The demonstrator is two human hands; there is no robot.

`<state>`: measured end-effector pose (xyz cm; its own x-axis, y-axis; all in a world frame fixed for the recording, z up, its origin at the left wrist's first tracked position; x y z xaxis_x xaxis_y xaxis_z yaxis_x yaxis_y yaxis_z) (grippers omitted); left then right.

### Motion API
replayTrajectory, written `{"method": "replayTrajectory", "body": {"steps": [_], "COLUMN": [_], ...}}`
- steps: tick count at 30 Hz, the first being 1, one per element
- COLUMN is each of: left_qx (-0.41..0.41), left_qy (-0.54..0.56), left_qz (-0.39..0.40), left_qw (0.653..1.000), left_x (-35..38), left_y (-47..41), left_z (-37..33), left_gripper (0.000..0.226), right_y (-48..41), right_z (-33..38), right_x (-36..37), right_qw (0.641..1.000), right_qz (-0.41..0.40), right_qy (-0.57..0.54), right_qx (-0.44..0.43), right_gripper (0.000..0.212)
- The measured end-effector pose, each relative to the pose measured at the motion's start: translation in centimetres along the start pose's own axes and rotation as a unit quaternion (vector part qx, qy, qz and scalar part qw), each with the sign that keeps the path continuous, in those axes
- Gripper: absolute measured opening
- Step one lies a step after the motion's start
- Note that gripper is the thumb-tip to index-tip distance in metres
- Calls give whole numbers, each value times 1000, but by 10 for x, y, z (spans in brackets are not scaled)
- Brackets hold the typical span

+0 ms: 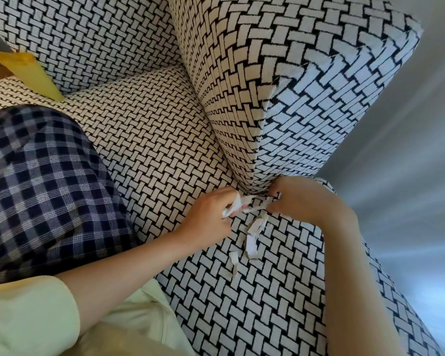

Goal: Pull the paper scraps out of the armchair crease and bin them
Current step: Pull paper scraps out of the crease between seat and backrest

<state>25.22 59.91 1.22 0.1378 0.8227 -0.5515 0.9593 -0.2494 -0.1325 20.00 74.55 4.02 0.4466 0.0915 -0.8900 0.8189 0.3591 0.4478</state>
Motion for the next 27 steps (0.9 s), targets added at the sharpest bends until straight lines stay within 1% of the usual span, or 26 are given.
{"method": "replayTrajectory", "body": {"steps": [2, 3, 5, 6, 7, 8, 9, 10, 12, 14, 15, 17, 19, 21, 23, 24, 25, 27], "left_qx": [-1, -10, -42, -59, -71, -81, -89, -86, -79, -93, -94, -86, -61, -56, -69, -70, -66, -28], "left_qy": [17, 25, 54, 75, 99, 118, 124, 107, 62, 54, 43, 8, -32, -66, -81, -89, -98, -127], "left_qz": [-31, -44, -39, -17, 14, 48, 74, 91, 99, 66, 53, 50, 54, 70, 109, 135, 163, 207], "left_qw": [999, 999, 997, 995, 992, 988, 986, 986, 990, 992, 993, 995, 996, 994, 988, 984, 980, 970], "left_x": [-3, -4, -6, -6, -5, -3, -1, 1, 5, 2, 1, 0, -1, -2, -1, -1, 1, 6], "left_y": [2, 1, 0, -1, -2, -3, -5, -6, -10, -14, -15, -17, -20, -20, -17, -14, -11, -4], "left_z": [1, 2, 1, -1, -4, -8, -10, -12, -16, -15, -13, -9, -12, -16, -18, -20, -21, -24], "left_gripper": [38, 42, 47, 40, 28, 16, 9, 14, 36, 50, 54, 51, 47, 41, 34, 38, 50, 77], "right_y": [-6, -6, -5, -2, 1, 4, 6, 6, 3, 1, 0, -1, 0, 2, 6, 8, 9, 11], "right_z": [-4, -5, -4, -2, 2, 8, 13, 18, 23, 22, 20, 15, 12, 11, 12, 13, 14, 17], "right_x": [-2, -4, -7, -9, -12, -13, -13, -12, -9, -10, -10, -10, -8, -5, -2, -1, 0, 1], "right_qw": [998, 997, 996, 996, 994, 993, 992, 992, 991, 990, 990, 990, 991, 992, 989, 987, 984, 978], "right_qz": [-63, -80, -80, -73, -64, -59, -58, -64, -86, -99, -96, -88, -70, -25, 34, 60, 80, 104], "right_qy": [-11, -15, -28, -45, -62, -70, -63, -49, -34, -38, -41, -45, -49, -54, -58, -58, -58, -52], "right_qx": [14, 16, -10, -34, -58, -79, -94, -101, -94, -88, -91, -96, -99, -111, -130, -139, -150, -171], "right_gripper": [24, 23, 22, 22, 23, 25, 27, 27, 18, 13, 12, 12, 10, 12, 15, 16, 18, 24]}}
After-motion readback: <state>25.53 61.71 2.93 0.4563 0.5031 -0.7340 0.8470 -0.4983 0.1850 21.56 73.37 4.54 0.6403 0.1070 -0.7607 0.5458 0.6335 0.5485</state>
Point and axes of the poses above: each hand's wrist, its own y-axis away from the middle knuckle, its own x-axis out of the palm, z = x × y, the point moved 4 cm from there along -y, towards the middle knuckle, and after that the axes turned 11 degrees about y, right-handed, at the moved point
